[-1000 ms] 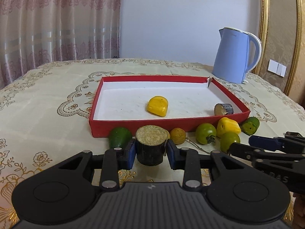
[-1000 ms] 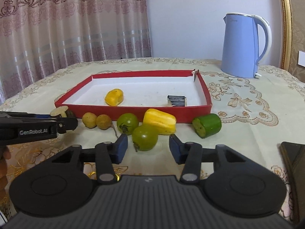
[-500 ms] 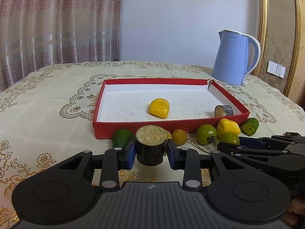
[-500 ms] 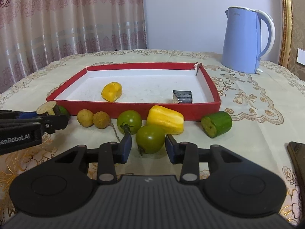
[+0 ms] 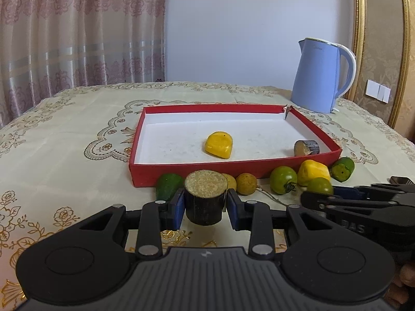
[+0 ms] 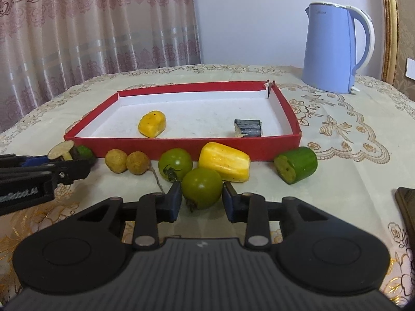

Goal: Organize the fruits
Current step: 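Lift the eggplant chunk with the left gripper while the right gripper grasps a green tomato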

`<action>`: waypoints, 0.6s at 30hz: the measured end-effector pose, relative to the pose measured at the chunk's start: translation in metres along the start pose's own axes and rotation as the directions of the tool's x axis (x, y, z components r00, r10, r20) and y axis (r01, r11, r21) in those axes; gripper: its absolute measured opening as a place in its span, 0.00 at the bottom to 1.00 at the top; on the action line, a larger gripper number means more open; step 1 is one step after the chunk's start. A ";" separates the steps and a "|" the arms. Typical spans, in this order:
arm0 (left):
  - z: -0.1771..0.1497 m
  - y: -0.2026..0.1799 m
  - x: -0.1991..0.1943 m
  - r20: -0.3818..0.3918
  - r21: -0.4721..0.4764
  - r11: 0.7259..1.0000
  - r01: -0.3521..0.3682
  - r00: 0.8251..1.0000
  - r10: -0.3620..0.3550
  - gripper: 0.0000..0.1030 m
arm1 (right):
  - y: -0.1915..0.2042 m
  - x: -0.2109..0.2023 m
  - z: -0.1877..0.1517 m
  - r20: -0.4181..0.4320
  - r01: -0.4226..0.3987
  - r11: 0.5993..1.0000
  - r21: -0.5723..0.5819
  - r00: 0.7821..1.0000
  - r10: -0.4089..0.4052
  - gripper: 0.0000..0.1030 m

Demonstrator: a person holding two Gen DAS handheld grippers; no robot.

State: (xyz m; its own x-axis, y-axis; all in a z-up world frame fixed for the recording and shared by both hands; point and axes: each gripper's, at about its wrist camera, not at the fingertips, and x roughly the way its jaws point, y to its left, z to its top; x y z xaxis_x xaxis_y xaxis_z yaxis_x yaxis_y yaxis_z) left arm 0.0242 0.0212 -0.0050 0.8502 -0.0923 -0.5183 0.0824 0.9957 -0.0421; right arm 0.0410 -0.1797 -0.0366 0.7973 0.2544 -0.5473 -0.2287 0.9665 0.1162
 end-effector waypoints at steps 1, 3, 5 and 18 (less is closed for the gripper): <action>0.000 0.000 0.000 -0.002 -0.001 1.000 -0.005 1.000 0.005 0.32 | -0.001 -0.003 -0.001 0.005 -0.004 1.000 -0.001 1.000 0.004 0.31; 0.000 0.001 0.001 -0.005 0.000 1.000 -0.015 1.000 0.015 0.32 | -0.002 -0.009 -0.001 0.020 -0.011 1.000 -0.006 1.000 0.011 0.31; 0.000 0.000 0.002 -0.008 0.002 1.000 -0.024 1.000 0.024 0.32 | -0.003 -0.016 -0.001 0.035 -0.020 1.000 -0.009 0.999 0.020 0.31; 0.007 -0.007 0.009 -0.022 0.031 0.997 -0.065 0.998 0.065 0.32 | -0.018 -0.029 -0.004 0.068 -0.054 0.998 0.023 0.996 0.053 0.31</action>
State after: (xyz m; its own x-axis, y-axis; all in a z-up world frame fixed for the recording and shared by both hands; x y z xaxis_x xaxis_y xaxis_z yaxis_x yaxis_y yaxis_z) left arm 0.0351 0.0132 -0.0038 0.8419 -0.0268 -0.5390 0.0431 0.9989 0.0176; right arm 0.0201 -0.2048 -0.0264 0.8200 0.3066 -0.4833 -0.2589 0.9518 0.1645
